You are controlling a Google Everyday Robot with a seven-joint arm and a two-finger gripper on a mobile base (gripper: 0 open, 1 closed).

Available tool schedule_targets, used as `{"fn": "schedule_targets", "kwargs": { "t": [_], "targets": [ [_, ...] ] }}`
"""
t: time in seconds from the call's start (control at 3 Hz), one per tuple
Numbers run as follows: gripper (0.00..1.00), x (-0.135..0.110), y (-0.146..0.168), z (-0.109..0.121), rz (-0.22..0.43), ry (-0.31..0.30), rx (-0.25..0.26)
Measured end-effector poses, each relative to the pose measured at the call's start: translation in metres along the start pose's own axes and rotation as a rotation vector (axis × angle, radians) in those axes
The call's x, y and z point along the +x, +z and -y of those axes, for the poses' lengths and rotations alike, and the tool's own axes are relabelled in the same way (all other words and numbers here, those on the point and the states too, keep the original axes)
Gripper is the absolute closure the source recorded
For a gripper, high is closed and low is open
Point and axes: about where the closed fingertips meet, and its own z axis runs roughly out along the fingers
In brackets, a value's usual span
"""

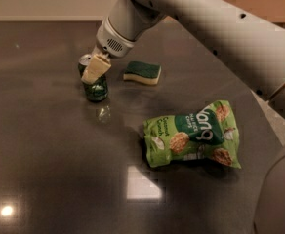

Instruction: Pick green can

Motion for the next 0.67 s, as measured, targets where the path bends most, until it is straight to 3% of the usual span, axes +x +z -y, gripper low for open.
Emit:
{"fn": "schedule_targets", "kwargs": {
  "t": [0.33, 0.67],
  "targets": [
    [0.87, -0.011, -0.02, -0.005, 0.004, -0.027, -0.01],
    [1.0, -0.032, -0.05, -0.016, 0.007, -0.084, -0.021]
  ]
}}
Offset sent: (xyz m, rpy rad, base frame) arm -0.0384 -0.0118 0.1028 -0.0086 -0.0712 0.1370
